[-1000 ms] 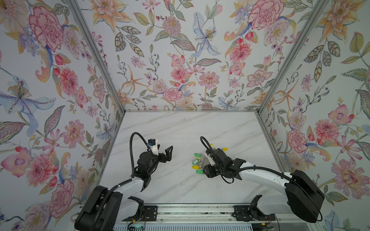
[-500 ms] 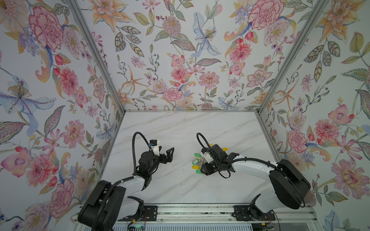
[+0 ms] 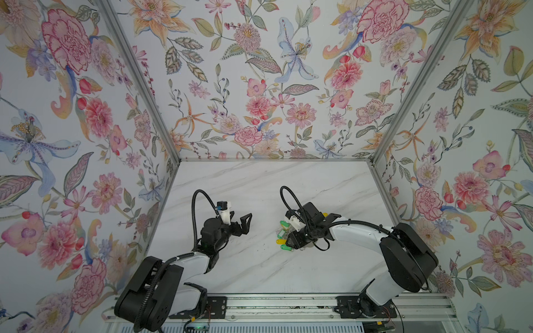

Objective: Remove the keys from the keyring

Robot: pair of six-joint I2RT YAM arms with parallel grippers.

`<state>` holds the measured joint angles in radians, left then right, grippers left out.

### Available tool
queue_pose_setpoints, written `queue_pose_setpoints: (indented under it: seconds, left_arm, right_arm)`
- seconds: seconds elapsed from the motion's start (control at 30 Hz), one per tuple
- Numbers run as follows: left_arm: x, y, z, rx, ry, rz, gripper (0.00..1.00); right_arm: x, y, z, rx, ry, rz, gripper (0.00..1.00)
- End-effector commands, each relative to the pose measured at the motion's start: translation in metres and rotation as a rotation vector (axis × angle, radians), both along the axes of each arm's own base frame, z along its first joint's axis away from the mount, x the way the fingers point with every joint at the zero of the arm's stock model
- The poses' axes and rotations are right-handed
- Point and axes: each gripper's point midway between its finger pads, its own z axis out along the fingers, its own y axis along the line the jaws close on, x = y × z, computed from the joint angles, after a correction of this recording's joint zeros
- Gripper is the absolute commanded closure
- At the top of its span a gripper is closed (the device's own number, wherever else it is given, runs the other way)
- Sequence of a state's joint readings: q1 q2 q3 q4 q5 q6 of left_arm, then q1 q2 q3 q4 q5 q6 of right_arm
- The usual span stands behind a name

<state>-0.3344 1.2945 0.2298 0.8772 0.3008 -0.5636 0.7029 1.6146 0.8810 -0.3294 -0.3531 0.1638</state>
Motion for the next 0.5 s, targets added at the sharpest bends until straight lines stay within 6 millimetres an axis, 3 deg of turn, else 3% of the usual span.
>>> queue_pose_setpoints:
  seconds: [0.0, 0.47]
  left_arm:
    - [0.005, -0.009, 0.015, -0.033, -0.038, -0.032, 0.01]
    - [0.005, -0.016, 0.012, -0.039, -0.027, -0.066, 0.01]
  right_arm:
    - [-0.006, -0.004, -0.003, -0.027, 0.028, 0.049, 0.53]
    - [-0.017, 0.006, -0.012, -0.019, 0.100, 0.156, 0.56]
